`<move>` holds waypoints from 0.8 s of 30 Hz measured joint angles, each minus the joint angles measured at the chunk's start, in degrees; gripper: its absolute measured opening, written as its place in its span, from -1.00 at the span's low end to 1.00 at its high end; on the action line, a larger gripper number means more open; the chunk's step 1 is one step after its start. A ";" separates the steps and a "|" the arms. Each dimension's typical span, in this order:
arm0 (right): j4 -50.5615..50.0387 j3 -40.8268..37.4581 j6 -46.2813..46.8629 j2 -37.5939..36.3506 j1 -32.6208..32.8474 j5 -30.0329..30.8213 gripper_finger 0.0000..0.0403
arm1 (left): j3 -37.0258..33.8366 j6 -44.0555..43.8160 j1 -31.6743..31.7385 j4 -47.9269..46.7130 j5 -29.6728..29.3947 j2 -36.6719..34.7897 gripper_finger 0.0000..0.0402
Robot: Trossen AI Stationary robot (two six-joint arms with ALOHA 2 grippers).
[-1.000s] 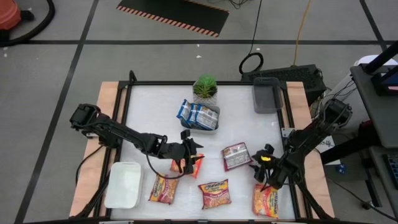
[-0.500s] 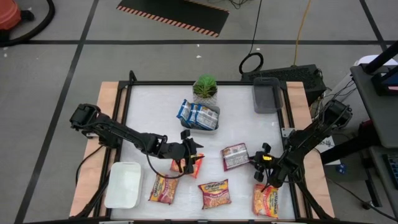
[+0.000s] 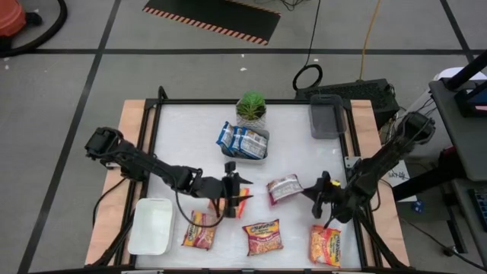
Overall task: Sort Maruchan noodles
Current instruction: Put the right red noodle pack into the black bin
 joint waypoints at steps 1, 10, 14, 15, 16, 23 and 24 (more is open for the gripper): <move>0.16 0.00 -0.97 -1.74 -0.42 0.83 -1.00 | 0.00 1.84 -0.45 1.17 -0.34 0.00 0.02; 0.48 0.11 -11.99 -16.10 -6.56 3.13 -1.00 | 0.02 8.00 -2.61 4.22 -4.42 0.00 0.02; 0.50 0.11 -16.42 -21.28 -10.02 3.11 -1.00 | 0.07 9.03 -2.68 5.87 -5.97 1.86 0.10; 0.50 0.11 -17.26 -22.23 -10.77 3.11 -1.00 | 0.07 9.59 -2.74 7.43 -6.43 2.78 0.14; 0.52 0.15 -18.14 -23.12 -11.42 3.09 -1.00 | 0.09 10.34 -2.76 9.49 -6.97 3.81 0.19; 1.44 0.20 -23.44 -27.07 -15.76 3.18 -1.00 | 0.07 18.93 -2.00 23.73 -11.22 13.74 0.64; 2.54 0.20 -25.15 -27.57 -16.58 3.31 -1.00 | 0.07 21.50 -1.95 26.57 -11.64 15.24 0.69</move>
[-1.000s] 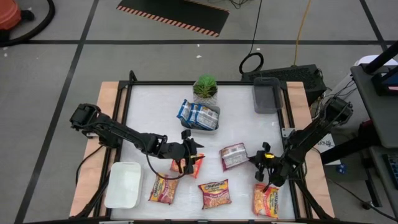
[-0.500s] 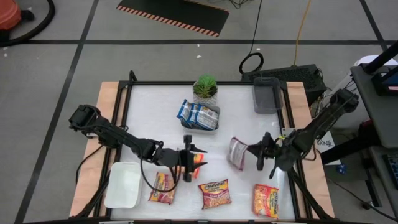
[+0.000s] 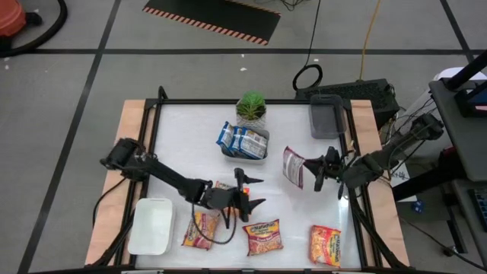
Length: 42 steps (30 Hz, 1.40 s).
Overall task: Sort Maruchan noodles
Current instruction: Put the right red noodle pack into the black bin
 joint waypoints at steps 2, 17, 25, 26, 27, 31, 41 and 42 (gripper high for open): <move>3.94 0.00 -4.66 -0.70 -1.63 1.21 -1.00 | 0.00 5.90 -0.14 6.06 -1.56 3.09 0.77; 42.24 0.02 -32.81 8.55 -6.61 -3.95 -1.00 | 18.57 44.76 2.53 19.68 -25.16 21.65 0.84; 54.55 0.02 -34.46 15.07 -7.47 -11.25 -1.00 | 24.49 47.92 4.66 19.89 -32.41 23.70 0.84; 54.61 0.02 -34.51 15.20 -7.47 -11.02 -1.00 | 24.52 47.37 4.72 19.89 -32.43 23.70 0.84; 54.48 0.02 -34.61 15.27 -7.49 -10.66 -1.00 | 24.52 47.09 4.72 19.89 -32.41 23.70 0.84; 54.06 0.02 -34.94 15.32 -8.70 -10.43 -1.00 | 24.52 47.60 5.17 19.98 -32.39 23.70 0.84; 51.27 0.12 -33.53 15.34 -12.24 -10.68 -1.00 | 29.84 46.53 6.69 20.97 -32.42 23.77 0.70; 51.28 0.13 -33.49 15.32 -12.33 -10.70 -1.00 | 30.14 46.14 6.73 20.98 -32.42 23.77 0.68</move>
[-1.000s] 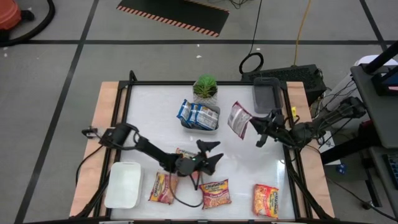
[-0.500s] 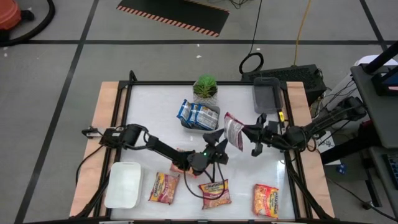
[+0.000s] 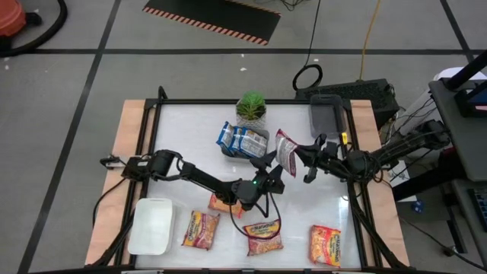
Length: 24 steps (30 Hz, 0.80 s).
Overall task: Sort Maruchan noodles
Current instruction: Put the right red noodle pack into the black bin
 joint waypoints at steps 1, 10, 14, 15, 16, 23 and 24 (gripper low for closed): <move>-0.20 0.00 0.03 -0.03 -0.07 0.04 -1.00 | 0.30 -0.33 0.10 0.04 0.02 0.00 0.66; -3.61 0.00 -1.18 -0.04 -0.08 2.86 -1.00 | 0.50 3.09 0.06 1.18 -2.65 0.11 0.62; -7.10 -0.02 -1.01 -0.26 -0.14 5.55 -1.00 | 0.52 9.16 -1.81 6.64 -4.07 0.13 0.62; -7.36 -0.02 -0.95 -0.26 -0.23 5.57 -1.00 | 0.54 10.49 -2.28 7.97 -4.04 0.13 0.62; -7.54 -0.04 -0.55 -0.25 -0.23 5.63 -1.00 | 0.54 11.95 -2.59 9.51 -4.09 0.13 0.62; -11.16 -0.13 2.83 -0.22 -0.20 4.34 -1.00 | 0.58 14.74 -2.53 13.91 -4.18 0.09 0.62; -11.76 -0.19 3.30 -0.14 -0.12 4.08 -1.00 | 0.66 14.15 -2.25 14.17 -4.61 0.00 0.62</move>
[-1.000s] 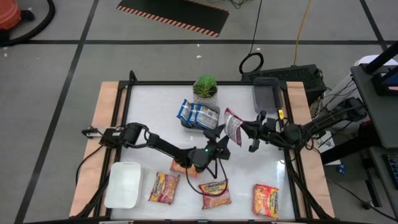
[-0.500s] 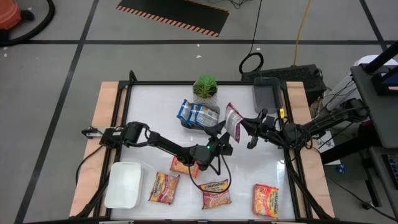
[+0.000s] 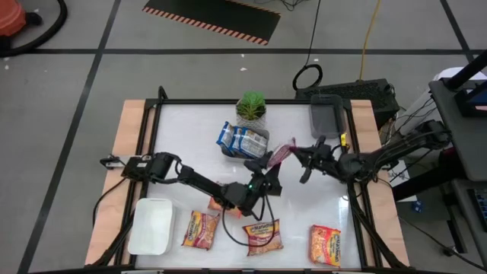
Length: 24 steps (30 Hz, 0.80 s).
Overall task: Sort Maruchan noodles
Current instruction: Put the right red noodle pack into the black bin
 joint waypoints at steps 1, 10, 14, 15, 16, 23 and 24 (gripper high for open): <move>-0.69 -0.03 0.32 0.19 0.07 -0.79 -1.00 | 0.02 -0.83 0.24 0.54 -0.74 -0.11 0.62; -1.16 -0.03 1.72 -0.02 0.19 -0.12 -1.00 | 0.08 -10.12 1.78 2.62 -6.96 -0.81 0.62; -1.10 -0.03 1.67 0.00 0.26 -1.13 -1.00 | 0.06 -12.81 1.64 -0.16 -8.11 -0.76 0.62; -0.97 -0.03 1.56 -0.02 0.26 -1.13 -1.00 | 0.06 -13.54 1.46 -1.09 -8.35 -0.76 0.61; -0.78 -0.03 1.42 -0.02 0.26 -1.13 -1.00 | 0.06 -13.79 1.12 -1.75 -8.48 -0.76 0.60; 1.57 0.00 0.17 -0.96 0.26 -2.84 -1.00 | -0.03 -14.48 -2.63 -2.28 -8.54 -2.10 0.32; 1.65 0.00 0.05 -1.23 0.26 -3.01 -1.00 | -0.05 -14.64 -3.18 -2.80 -8.54 -2.51 0.27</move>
